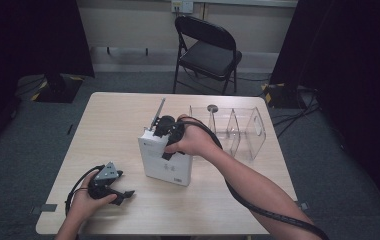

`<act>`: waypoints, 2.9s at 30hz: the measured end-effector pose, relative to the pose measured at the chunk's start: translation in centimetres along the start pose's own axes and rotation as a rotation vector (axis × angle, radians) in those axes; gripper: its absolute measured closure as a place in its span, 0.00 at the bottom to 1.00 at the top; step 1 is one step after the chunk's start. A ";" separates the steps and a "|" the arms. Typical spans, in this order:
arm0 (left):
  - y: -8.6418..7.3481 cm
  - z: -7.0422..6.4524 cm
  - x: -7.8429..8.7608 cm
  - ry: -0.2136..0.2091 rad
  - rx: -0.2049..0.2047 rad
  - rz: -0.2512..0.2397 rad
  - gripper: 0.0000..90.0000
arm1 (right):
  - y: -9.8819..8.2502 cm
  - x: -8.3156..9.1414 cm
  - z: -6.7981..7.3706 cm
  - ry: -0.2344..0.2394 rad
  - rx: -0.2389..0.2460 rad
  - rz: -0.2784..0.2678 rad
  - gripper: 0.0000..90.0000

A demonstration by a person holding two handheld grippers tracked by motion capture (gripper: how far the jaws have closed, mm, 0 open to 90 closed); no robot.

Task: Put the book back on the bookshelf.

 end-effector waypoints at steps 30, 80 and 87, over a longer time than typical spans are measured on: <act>0.1 -0.1 -0.1 -0.013 -0.011 0.009 0.09 | -5.7 4.2 -1.0 0.001 -0.091 -0.002 0.58; 0.2 0.0 -0.4 0.007 0.005 0.029 0.00 | -13.9 6.4 -2.9 -0.013 -0.237 0.017 0.58; 0.2 0.0 -0.4 0.007 0.005 0.029 0.00 | -14.9 6.8 -3.2 -0.018 -0.252 0.008 0.58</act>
Point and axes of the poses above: each handheld gripper's, and its own axes: x roughly backward along the jaws, y roughly out of its top, z roughly to its left, the point moved 3 cm from there along -x, roughly forward along the jaws, and after that the axes turned 7 degrees about z, right-handed, at the moved point
